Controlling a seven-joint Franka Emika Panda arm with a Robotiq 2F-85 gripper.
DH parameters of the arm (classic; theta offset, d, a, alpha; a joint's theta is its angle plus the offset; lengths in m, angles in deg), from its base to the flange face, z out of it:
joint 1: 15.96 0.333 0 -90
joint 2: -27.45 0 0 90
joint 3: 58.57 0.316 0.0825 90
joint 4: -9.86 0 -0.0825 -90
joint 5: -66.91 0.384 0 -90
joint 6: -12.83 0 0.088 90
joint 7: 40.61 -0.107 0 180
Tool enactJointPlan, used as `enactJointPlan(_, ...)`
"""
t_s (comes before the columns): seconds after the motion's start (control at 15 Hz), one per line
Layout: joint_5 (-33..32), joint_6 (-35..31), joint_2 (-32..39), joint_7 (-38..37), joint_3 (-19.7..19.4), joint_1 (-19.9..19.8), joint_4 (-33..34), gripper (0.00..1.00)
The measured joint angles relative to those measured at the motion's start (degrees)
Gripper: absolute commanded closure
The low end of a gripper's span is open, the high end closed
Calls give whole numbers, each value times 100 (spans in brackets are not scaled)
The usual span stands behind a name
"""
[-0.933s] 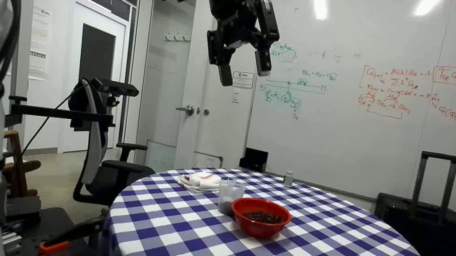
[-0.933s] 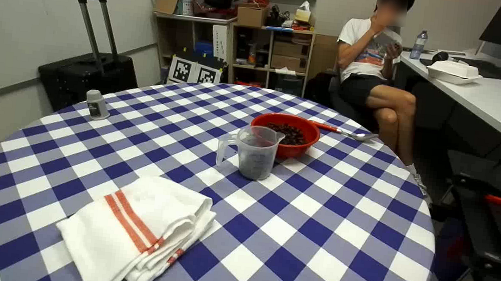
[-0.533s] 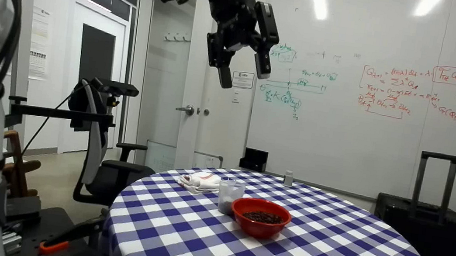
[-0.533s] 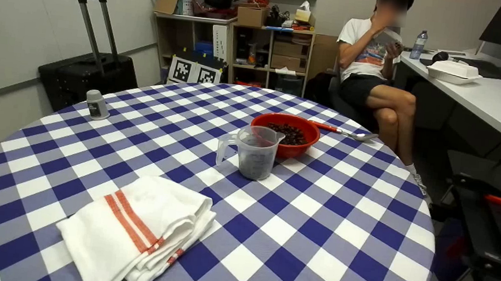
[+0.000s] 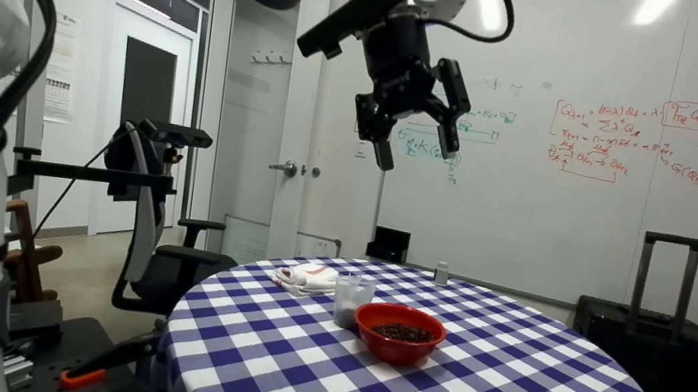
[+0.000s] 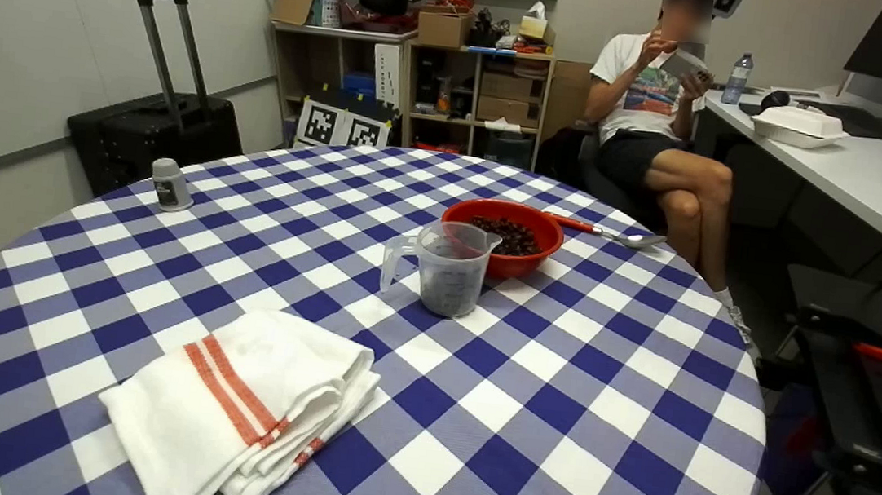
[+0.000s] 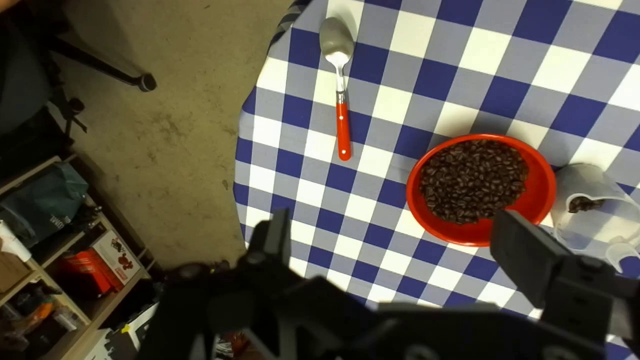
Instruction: Put a spoonful of the things in the red bowl into the jug
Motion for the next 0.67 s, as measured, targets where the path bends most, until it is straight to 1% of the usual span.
enactJointPlan(0.13,-127,-133,668,28,-2,-9,397,0)
enactJointPlan(0.33,-186,-159,1682,96,-69,-21,1113,0)
enactJointPlan(0.67,-63,-157,3387,296,-372,-16,2368,0)
